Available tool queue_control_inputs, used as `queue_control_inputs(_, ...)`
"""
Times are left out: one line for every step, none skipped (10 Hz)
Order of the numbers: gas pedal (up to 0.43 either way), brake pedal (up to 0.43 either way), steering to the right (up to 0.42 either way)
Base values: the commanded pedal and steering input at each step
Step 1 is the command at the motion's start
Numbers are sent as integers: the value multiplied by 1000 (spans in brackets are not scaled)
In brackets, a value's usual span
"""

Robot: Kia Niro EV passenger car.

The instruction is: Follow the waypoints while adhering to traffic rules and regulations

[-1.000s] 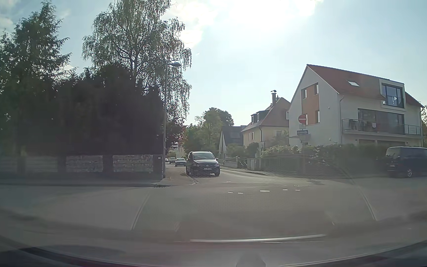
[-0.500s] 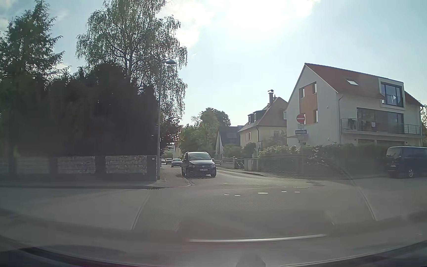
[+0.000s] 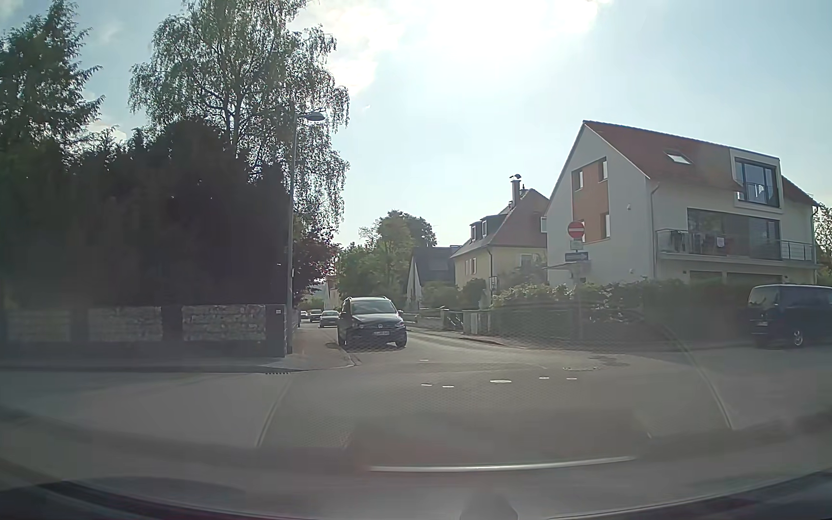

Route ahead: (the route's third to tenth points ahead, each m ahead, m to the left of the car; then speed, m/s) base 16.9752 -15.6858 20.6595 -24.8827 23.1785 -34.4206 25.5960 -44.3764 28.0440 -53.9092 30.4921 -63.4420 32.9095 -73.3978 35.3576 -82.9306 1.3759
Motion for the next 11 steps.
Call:
queue_control_inputs(39, 0, 185)
queue_control_inputs(39, 0, 190)
queue_control_inputs(39, 0, 191)
queue_control_inputs(39, 0, 191)
queue_control_inputs(28, 0, 192)
queue_control_inputs(28, 0, 194)
queue_control_inputs(28, 0, 199)
queue_control_inputs(28, 0, 199)
queue_control_inputs(28, 0, 199)
queue_control_inputs(28, 0, 201)
queue_control_inputs(28, 0, 209)
